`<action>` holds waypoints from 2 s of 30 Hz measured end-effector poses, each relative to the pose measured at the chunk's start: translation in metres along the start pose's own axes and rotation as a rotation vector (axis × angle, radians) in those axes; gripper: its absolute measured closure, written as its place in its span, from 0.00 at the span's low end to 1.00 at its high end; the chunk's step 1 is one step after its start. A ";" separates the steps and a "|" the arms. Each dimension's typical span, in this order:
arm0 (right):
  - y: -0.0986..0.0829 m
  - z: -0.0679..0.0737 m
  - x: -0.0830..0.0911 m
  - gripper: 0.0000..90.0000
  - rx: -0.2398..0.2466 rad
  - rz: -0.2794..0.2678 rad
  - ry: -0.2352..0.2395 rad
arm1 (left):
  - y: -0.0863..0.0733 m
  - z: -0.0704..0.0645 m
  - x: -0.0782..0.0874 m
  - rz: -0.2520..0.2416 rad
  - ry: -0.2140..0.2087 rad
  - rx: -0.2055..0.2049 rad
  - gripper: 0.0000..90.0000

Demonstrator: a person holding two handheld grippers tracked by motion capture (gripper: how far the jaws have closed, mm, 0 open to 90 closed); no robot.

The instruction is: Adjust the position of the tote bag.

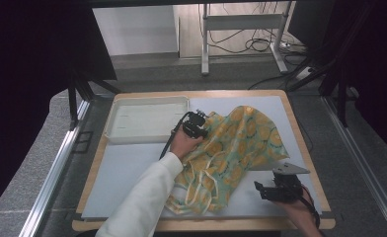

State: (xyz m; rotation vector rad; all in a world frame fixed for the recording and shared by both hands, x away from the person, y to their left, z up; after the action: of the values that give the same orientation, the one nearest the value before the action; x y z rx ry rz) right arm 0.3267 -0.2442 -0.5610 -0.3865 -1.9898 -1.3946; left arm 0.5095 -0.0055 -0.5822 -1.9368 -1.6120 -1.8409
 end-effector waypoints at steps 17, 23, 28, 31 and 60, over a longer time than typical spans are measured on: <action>0.007 -0.012 0.016 0.22 0.009 -0.008 -0.052 | 0.018 -0.015 0.037 -0.113 -0.089 -0.045 0.99; 0.016 -0.024 0.029 0.23 0.011 0.011 -0.095 | 0.019 -0.016 0.042 -0.112 -0.097 -0.057 0.99; 0.026 -0.029 0.029 0.23 0.021 0.034 -0.095 | 0.020 -0.018 0.044 -0.108 -0.093 -0.063 1.00; 0.031 -0.035 0.025 0.23 0.011 0.055 -0.082 | 0.020 -0.018 0.044 -0.102 -0.088 -0.066 1.00; 0.070 -0.061 -0.029 0.23 0.056 0.213 -0.107 | 0.015 -0.019 0.045 -0.104 -0.107 -0.074 1.00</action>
State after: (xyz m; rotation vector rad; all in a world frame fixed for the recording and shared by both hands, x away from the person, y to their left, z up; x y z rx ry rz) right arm 0.4102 -0.2690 -0.5184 -0.6403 -2.0021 -1.2053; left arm 0.4954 0.0037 -0.5342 -2.0518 -1.7303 -1.8905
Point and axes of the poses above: each handheld gripper's, and its own axes: x roughly backward along the jaws, y roughly out of its top, z roughly to its left, the point moved 8 cm from there along -x, roughly forward along the jaws, and after that the axes turned 15 degrees about -y, right-handed, at the moved point
